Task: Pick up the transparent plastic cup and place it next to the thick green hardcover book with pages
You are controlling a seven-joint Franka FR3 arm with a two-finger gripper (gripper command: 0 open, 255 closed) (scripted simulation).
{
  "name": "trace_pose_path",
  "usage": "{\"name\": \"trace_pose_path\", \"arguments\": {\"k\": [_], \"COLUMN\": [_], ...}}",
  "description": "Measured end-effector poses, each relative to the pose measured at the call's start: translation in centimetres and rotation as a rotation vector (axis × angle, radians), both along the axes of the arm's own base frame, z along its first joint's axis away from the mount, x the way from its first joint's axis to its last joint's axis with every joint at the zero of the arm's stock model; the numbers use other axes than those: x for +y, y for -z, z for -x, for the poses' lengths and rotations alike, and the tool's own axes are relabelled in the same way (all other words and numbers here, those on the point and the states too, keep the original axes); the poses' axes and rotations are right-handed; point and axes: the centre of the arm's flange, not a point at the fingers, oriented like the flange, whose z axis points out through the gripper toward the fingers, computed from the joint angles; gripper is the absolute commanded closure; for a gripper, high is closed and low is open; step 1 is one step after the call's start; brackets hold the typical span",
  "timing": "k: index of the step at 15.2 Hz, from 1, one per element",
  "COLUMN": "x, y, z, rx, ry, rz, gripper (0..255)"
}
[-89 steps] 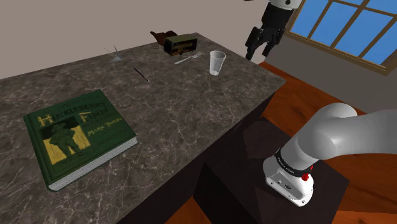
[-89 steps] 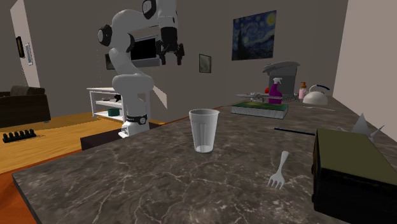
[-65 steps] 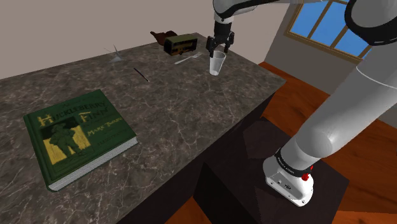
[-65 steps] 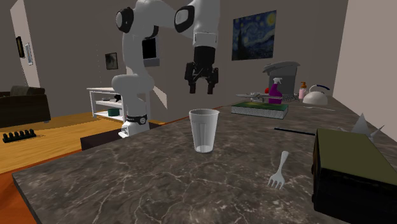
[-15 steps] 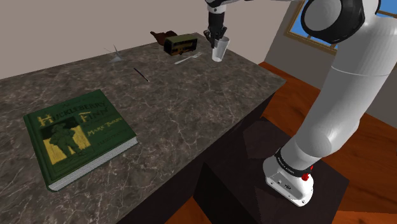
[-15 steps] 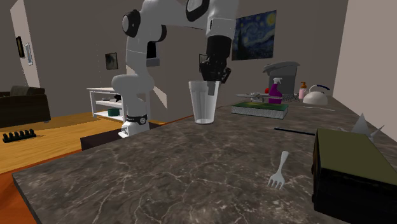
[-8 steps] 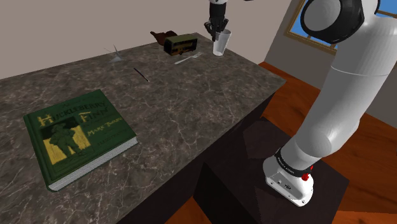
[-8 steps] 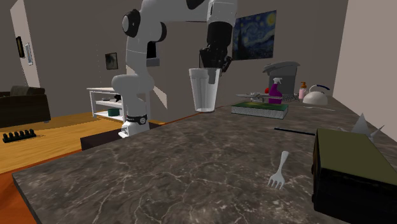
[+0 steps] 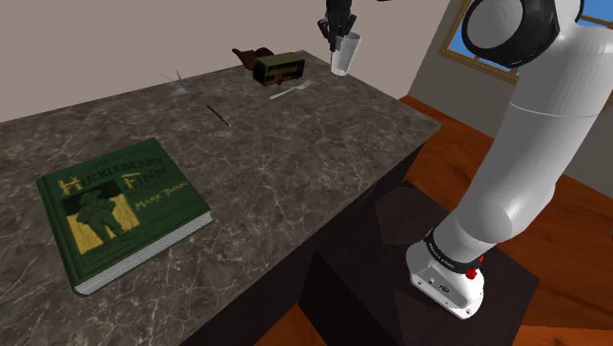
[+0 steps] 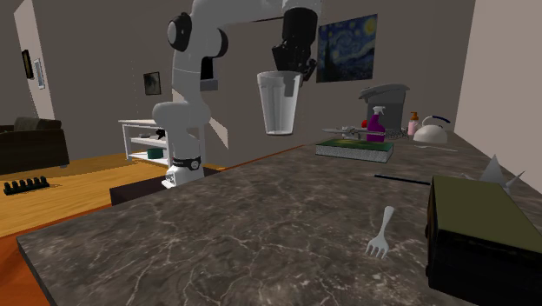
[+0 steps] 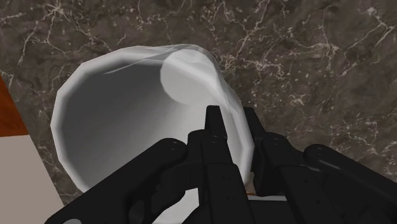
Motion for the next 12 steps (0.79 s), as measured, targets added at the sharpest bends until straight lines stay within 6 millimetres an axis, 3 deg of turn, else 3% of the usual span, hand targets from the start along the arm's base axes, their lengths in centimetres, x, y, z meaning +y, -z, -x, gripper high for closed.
{"name": "trace_pose_path", "arguments": {"k": [6, 12], "x": [0.6, 7.3], "y": [-2.4, -2.7], "z": [0.4, 3.7], "rx": [0.000, 0.000], "ry": [0.000, -0.001], "rz": [0.000, -0.001], "gripper": [255, 255]}}
